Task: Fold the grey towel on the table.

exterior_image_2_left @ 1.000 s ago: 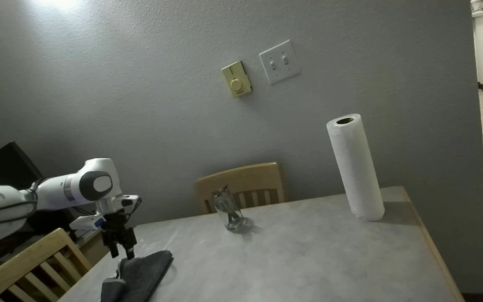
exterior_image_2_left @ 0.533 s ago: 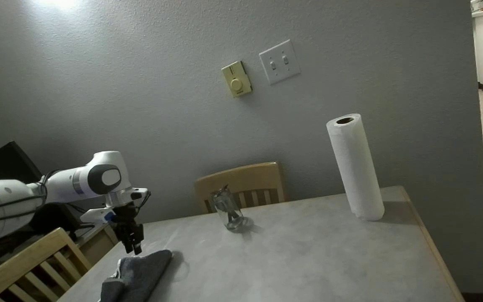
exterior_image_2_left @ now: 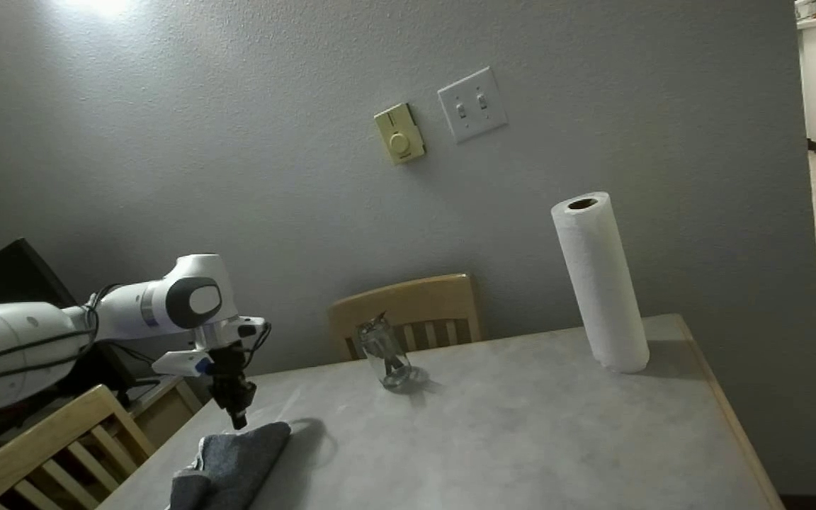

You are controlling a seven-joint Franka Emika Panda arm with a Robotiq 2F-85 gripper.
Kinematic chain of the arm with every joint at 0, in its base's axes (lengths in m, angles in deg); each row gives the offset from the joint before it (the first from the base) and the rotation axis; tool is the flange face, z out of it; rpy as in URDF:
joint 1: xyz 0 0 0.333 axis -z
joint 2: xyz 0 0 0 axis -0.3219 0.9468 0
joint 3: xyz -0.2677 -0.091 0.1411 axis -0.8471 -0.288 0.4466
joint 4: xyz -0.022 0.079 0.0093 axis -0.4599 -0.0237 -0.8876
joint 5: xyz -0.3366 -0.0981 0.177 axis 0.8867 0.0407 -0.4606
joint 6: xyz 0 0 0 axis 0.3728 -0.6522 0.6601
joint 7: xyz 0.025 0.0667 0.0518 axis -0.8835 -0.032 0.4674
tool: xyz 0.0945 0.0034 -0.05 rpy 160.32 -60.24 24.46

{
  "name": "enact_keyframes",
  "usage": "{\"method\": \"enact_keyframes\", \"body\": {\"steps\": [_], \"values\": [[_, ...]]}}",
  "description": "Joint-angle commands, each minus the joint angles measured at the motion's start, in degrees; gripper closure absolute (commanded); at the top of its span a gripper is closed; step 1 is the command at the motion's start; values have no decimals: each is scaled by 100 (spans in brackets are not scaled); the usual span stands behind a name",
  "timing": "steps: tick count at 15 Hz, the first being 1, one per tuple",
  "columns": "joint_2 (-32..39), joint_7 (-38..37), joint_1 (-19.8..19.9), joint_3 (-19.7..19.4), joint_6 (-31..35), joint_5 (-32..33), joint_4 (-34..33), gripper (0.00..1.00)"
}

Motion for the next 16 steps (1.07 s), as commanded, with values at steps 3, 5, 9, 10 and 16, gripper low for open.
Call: {"method": "enact_keyframes", "body": {"steps": [3,5,9,10,16], "values": [[-36,-25,25,143,-48,-137,101,100],[-60,-82,2,175,-65,-125,128,100],[26,-47,-50,143,-7,-23,5,99],[26,-47,-51,142,-7,-23,5,99],[25,-59,-78,143,-19,-22,25,100]]}}
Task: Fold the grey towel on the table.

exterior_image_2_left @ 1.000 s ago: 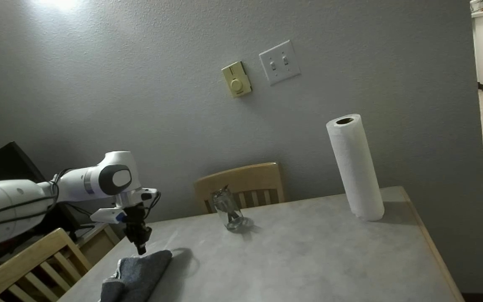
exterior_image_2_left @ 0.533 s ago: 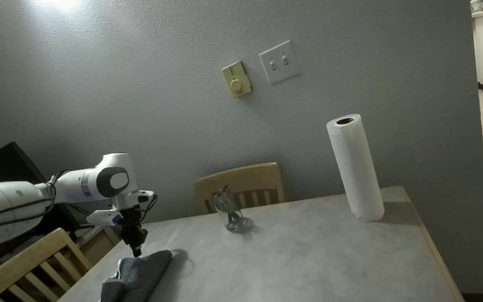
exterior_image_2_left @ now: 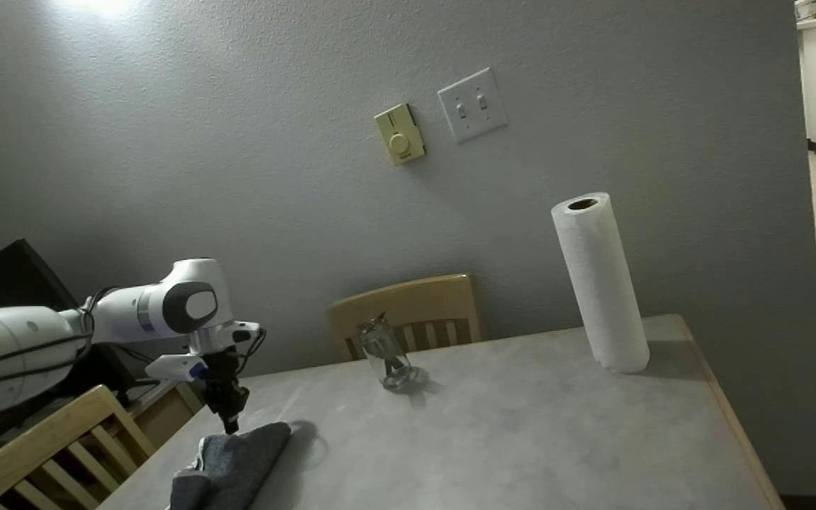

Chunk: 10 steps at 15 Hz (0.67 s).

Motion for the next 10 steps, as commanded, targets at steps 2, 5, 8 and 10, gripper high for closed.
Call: {"method": "enact_keyframes", "body": {"steps": [2,5,8,10], "values": [[-6,-48,-66,19,-23,-16,43,100],[-31,-176,-195,27,-56,-25,105,100],[-55,-460,-309,-27,-111,1,206,100],[-62,-616,-331,-40,-74,-7,316,100]]}}
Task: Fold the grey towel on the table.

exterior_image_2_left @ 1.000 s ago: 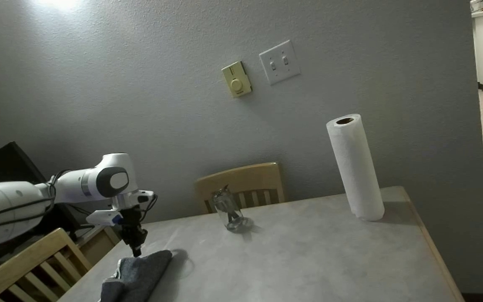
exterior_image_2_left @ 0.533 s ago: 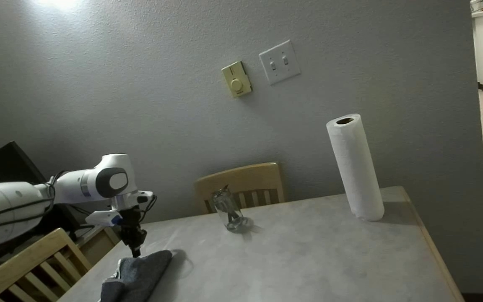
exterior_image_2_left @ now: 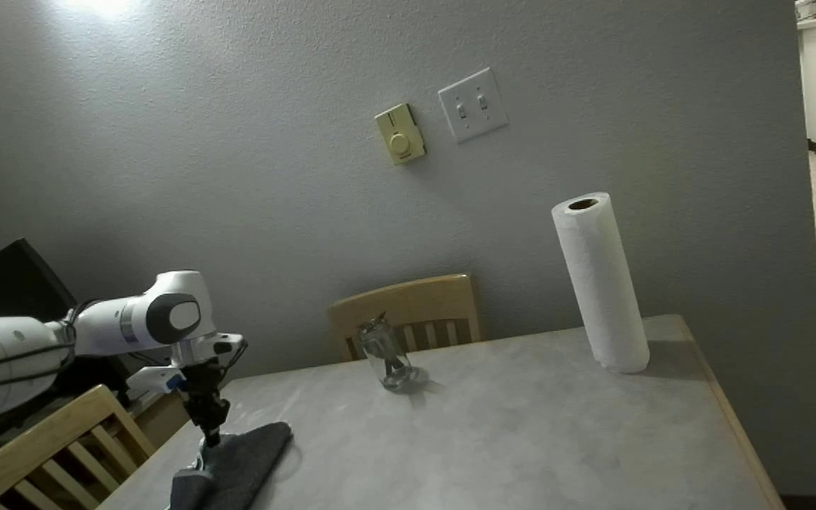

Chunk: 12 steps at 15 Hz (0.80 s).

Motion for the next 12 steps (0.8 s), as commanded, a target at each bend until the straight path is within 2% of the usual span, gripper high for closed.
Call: {"method": "enact_keyframes", "body": {"steps": [1,7,12], "values": [[-85,-265,-1,-49,1,-6,307,100],[-258,-604,73,-98,39,-24,784,100],[-440,-1203,110,-6,-184,-172,1044,100]]}}
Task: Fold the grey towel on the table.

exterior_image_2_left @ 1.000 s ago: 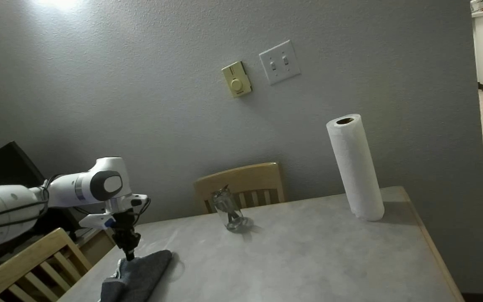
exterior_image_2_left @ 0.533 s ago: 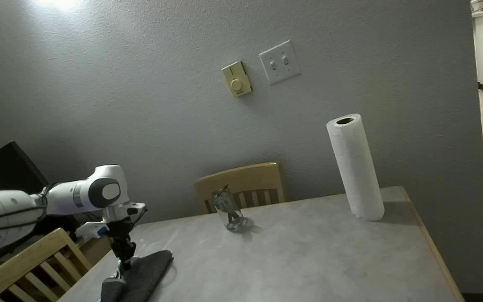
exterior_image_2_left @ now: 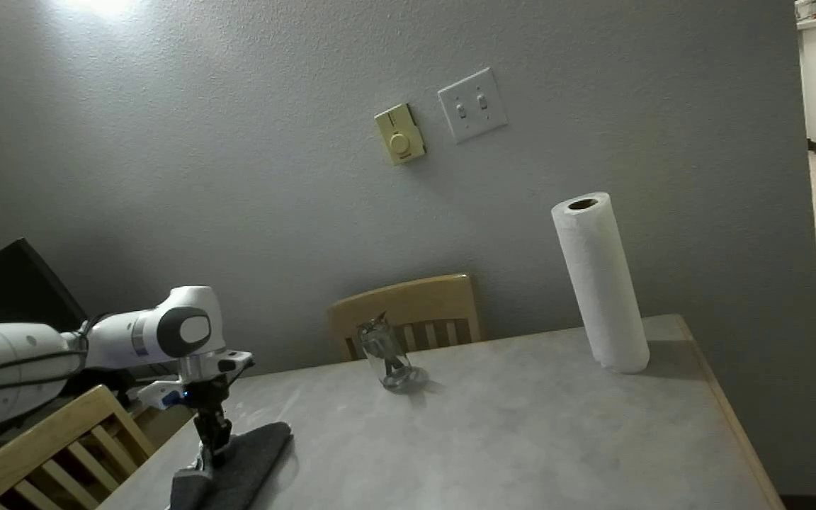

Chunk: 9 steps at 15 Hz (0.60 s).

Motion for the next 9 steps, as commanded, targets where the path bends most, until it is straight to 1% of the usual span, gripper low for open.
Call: {"method": "enact_keyframes", "body": {"steps": [1,5,9], "values": [[-450,-430,56,90,-205,-205,612,100],[-745,-810,56,173,-372,-416,1043,100],[-1099,-911,79,188,-244,-605,1713,100]]}}
